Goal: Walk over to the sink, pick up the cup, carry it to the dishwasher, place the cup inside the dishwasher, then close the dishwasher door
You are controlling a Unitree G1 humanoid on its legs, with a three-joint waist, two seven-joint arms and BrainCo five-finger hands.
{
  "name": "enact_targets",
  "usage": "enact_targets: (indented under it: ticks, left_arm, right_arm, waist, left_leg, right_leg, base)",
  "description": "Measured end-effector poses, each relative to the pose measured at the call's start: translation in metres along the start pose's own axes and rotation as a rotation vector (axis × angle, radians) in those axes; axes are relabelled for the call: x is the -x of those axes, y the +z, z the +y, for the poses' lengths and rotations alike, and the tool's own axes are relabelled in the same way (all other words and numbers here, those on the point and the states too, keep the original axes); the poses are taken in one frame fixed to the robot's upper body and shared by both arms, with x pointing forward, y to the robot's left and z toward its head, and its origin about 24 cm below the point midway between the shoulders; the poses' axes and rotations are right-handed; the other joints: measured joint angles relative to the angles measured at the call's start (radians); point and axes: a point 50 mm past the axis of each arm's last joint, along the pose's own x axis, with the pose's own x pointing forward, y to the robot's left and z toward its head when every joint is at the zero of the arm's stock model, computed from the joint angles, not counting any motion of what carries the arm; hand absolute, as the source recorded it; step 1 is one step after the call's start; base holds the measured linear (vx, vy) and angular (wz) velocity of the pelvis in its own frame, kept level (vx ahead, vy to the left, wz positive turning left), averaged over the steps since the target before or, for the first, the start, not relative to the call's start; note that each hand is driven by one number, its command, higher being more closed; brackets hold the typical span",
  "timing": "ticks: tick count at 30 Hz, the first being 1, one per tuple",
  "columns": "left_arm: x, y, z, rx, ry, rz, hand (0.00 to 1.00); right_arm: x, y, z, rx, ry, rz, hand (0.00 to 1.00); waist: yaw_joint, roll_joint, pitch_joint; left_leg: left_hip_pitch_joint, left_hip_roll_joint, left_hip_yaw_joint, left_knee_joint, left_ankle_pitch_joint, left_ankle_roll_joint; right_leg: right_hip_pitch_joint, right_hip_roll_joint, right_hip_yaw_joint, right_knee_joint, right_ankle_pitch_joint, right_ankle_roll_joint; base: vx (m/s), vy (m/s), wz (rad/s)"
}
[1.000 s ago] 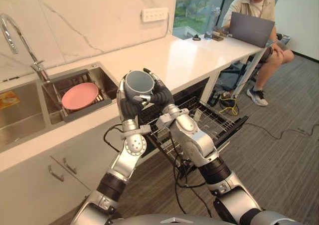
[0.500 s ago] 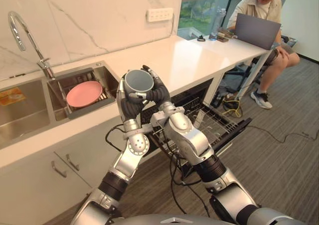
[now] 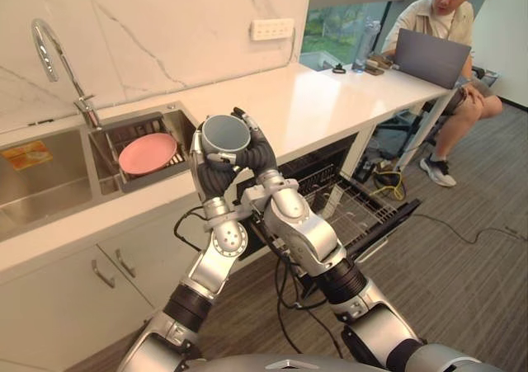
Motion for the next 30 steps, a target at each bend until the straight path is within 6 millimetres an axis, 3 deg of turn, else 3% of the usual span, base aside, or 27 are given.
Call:
enact_targets:
  ticks: [18, 30]
  left_arm:
    - [-0.006, -0.003, 0.010, -0.005, 0.132, 0.031, 1.00]
    - [-0.001, -0.002, 0.006, -0.014, 0.133, 0.032, 1.00]
  right_arm:
    - [0.000, -0.014, 0.006, -0.024, -0.034, 0.039, 0.00]
    - [0.003, -0.017, 0.006, -0.040, -0.046, 0.039, 0.00]
  waist:
    - [-0.001, 0.001, -0.001]
    - [0.000, 0.002, -0.001]
  left_leg:
    - [0.007, 0.000, 0.017, 0.000, 0.003, 0.006]
    - [0.008, 0.000, 0.017, 0.000, -0.005, -0.003]
  right_leg:
    - [0.001, 0.003, 0.012, -0.010, 0.005, -0.005]
    - [0.001, 0.002, 0.013, -0.010, 0.004, -0.003]
  base:
    - [0.01, -0.007, -0.02]
    - [0.00, 0.000, 0.00]
